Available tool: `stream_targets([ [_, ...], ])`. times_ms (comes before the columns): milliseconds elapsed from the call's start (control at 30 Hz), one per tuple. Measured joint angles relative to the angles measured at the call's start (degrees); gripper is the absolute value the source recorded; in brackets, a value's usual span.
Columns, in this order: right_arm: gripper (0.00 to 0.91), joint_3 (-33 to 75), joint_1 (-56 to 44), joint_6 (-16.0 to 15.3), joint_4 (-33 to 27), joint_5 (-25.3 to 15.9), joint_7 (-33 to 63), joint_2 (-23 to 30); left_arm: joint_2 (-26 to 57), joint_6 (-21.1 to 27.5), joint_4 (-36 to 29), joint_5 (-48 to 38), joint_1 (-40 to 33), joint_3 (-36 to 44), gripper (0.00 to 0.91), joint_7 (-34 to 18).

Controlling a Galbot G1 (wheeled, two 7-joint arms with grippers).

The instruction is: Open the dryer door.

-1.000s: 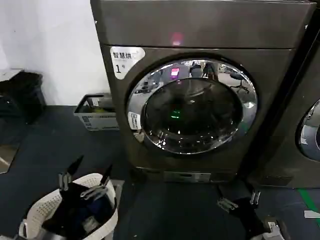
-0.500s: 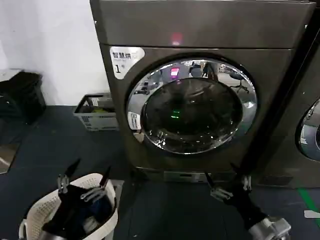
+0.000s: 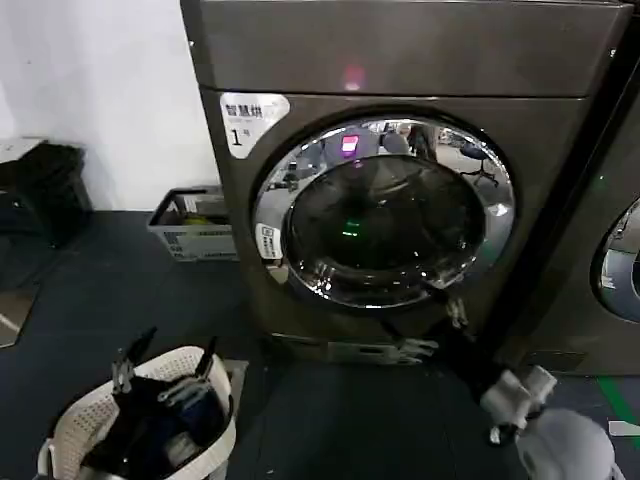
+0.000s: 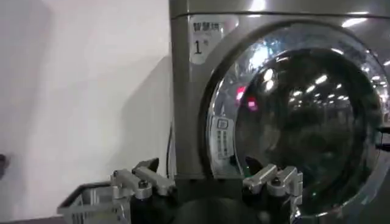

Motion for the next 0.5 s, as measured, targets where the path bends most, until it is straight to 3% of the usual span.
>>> stream_targets([
  [367,0.907,-14.5,16.1,-2.2,-8.1,-0.9,0.1,2.7,0.0,0.5,0.5,0.5,-0.3,-0.3,0.907,0.3],
  [500,0.907,-17.9,20.7,-3.5,-10.8,-0.7,-0.3,4.2,0.3,1.7,0.8,0.6,-0.2,-0.4,0.907,3.3],
])
